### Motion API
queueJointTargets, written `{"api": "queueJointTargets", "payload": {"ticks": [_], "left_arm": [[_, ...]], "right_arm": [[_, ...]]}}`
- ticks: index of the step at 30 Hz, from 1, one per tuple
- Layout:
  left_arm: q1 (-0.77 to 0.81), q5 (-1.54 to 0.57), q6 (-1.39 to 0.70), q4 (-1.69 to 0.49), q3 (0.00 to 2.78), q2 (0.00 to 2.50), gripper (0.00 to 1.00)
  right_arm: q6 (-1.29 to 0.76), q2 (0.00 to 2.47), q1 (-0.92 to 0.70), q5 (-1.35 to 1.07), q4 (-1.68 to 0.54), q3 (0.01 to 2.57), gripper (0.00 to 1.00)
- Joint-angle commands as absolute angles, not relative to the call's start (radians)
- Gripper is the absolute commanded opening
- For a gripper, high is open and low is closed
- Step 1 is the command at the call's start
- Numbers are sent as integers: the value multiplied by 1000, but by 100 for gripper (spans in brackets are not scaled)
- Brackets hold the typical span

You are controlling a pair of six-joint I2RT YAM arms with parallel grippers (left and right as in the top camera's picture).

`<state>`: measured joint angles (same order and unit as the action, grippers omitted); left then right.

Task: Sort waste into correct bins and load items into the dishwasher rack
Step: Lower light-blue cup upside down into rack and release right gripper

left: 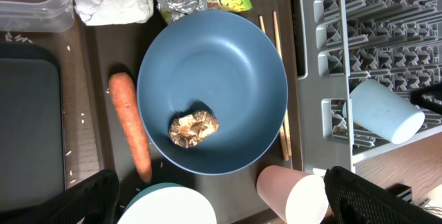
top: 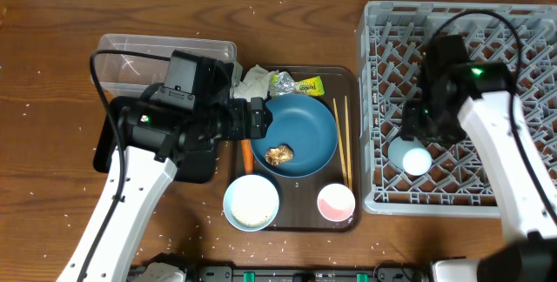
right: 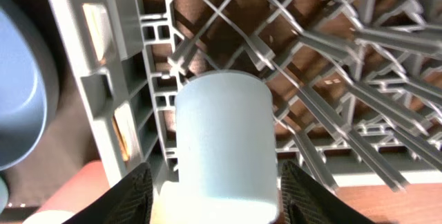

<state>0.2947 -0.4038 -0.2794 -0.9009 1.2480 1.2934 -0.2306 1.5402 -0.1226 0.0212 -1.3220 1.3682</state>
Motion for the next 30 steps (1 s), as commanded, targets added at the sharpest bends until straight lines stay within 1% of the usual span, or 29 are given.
{"api": "queueJointTargets", "payload": {"ticks": [1,3,4,5,7,8,12,15,17,20,22,23,27,30], "left_arm": [[291,-391,-258,-905,1261,1287,96],[291,-392,-258,-905,1261,1287,96],[291,-392,-258,-905,1261,1287,96],[291,-391,-258,-905,1261,1287,96],[291,-391,-258,-904,1261,1287,96],[291,-391,-258,-904,1261,1287,96],[291,-391,-255,-904,1261,1287,96],[291,-391,-255,-905,1261,1287,96],[291,-391,-255,-905,1261,1287,96],[291,-391,-255,-904,1261,1287,96],[291,-391,-255,-905,1261,1287,96],[291,-392,-255,-905,1261,1287,96],[291,-392,-255,-905,1261,1287,96],[291,-391,-255,-905,1261,1287,96]], "right_arm": [[-223,1482,-118,41,-1374,1381,55],[-223,1471,-118,26,-1434,1381,60],[-223,1472,-118,25,-1459,1380,63],[-224,1472,-119,25,-1479,1373,69],[-224,1472,-125,19,-1478,1343,90],[-228,1472,-129,14,-1468,1322,98],[-234,1474,-150,-31,-1391,1229,99],[-285,1474,-155,2,-1313,1159,99],[-299,1474,-155,32,-1269,1126,96],[-319,1474,-155,45,-1207,1097,86],[-318,1473,-154,53,-1180,1098,83],[-318,1472,-154,53,-1173,1102,80],[-317,1472,-149,53,-1170,1123,59],[-300,1471,-149,53,-1175,1135,38]]}}
